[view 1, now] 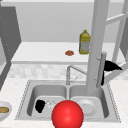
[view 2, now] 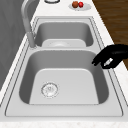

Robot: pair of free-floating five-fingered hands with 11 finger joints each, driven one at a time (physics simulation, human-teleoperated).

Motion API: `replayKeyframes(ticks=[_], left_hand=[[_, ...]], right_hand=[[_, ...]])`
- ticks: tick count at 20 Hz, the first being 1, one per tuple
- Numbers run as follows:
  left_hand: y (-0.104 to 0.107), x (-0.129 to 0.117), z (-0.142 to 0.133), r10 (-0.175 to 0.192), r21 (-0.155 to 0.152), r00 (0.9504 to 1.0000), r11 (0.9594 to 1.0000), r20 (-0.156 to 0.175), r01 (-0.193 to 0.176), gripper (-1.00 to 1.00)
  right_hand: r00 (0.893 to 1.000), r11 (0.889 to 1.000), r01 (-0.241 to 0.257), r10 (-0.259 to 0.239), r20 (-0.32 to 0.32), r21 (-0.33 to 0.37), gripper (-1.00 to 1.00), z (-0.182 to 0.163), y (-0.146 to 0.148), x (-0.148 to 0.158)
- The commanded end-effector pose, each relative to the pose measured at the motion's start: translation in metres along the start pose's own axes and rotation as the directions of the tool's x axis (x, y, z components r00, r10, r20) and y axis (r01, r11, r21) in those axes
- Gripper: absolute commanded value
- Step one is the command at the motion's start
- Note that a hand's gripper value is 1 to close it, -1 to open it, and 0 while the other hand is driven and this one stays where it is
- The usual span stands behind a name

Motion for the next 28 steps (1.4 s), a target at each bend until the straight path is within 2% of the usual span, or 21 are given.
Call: replayKeyframes(ticks=[1,7,14,21,28], left_hand=[[0.0,0.0,0.0,0.0,0.0,1.0,1.0,0.0,0.0,0.0],[0.0,0.0,0.0,0.0,0.0,1.0,1.0,0.0,0.0,0.0],[0.0,0.0,0.0,0.0,0.0,1.0,1.0,0.0,0.0,0.0],[0.0,0.0,0.0,0.0,0.0,1.0,1.0,0.0,0.0,0.0],[0.0,0.0,0.0,0.0,0.0,1.0,1.0,0.0,0.0,0.0]], right_hand=[[0.999,1.0,0.006,-0.006,-0.037,-0.001,-1.0,-0.007,0.002,0.031],[0.992,1.0,-0.004,0.001,-0.123,-0.016,-1.0,-0.005,0.001,0.066],[0.976,1.0,-0.007,0.002,-0.219,-0.024,-1.0,-0.007,0.0,0.109],[0.95,1.0,-0.006,-0.002,-0.314,-0.024,-1.0,-0.014,-0.002,0.154],[0.913,1.0,-0.007,-0.005,-0.408,-0.03,-1.0,-0.028,-0.002,0.2]])
